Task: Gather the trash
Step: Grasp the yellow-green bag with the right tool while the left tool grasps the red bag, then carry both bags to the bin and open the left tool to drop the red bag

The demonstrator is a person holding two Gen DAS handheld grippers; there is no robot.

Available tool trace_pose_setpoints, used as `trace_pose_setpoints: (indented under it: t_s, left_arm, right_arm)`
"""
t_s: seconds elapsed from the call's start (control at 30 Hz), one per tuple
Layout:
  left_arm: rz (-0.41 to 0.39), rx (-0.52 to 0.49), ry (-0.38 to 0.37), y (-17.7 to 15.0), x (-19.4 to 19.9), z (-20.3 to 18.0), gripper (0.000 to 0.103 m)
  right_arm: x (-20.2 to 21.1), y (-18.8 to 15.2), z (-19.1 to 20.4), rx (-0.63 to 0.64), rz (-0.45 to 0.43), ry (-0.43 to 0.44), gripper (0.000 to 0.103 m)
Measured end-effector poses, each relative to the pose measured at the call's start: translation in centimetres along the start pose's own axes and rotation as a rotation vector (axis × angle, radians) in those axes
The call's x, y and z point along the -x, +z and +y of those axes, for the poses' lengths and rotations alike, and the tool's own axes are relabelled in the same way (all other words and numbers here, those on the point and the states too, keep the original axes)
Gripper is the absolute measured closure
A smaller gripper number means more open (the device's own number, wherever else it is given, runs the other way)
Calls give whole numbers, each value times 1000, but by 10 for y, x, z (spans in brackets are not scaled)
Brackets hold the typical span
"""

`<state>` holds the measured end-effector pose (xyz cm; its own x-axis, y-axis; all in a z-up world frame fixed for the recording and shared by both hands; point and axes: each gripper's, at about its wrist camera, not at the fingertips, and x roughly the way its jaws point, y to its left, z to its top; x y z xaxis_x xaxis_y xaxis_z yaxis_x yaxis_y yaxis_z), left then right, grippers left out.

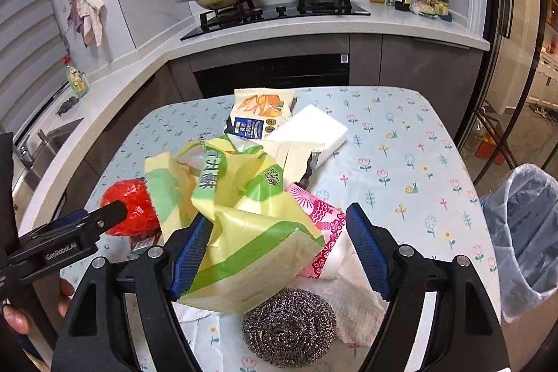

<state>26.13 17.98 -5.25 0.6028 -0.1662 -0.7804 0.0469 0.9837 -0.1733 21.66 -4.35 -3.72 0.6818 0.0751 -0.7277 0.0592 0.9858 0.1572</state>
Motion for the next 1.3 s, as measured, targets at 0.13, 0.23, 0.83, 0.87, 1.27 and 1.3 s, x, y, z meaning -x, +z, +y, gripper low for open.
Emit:
trace_pose_setpoints:
  t_s: [0.13, 0.23, 0.83, 0.87, 1.27, 1.3]
  left_arm:
    - [4, -15, -2, 2, -13, -3, 12]
    - [15, -42, -11, 1, -19, -10, 29]
    - [-88, -122, -98, -3, 42, -52, 83]
    - [-97, -131, -107, -3, 47, -58, 83]
    - [-173, -253, -214, -6, 95, -142, 85]
    - [-175, -263, -225, -8, 97, -151, 85]
  right_arm:
    - [-6, -3, -7, -17, 19, 11, 34]
    - [-9, -5, -10, -27, 34, 35, 54]
    - [59, 2, -28, -45, -143, 48, 73]
    - [64, 4, -33, -51, -155, 46, 73]
    - [125, 2, -112, -161, -274, -43, 73]
    - [130, 0, -121, -172, -282, -55, 73]
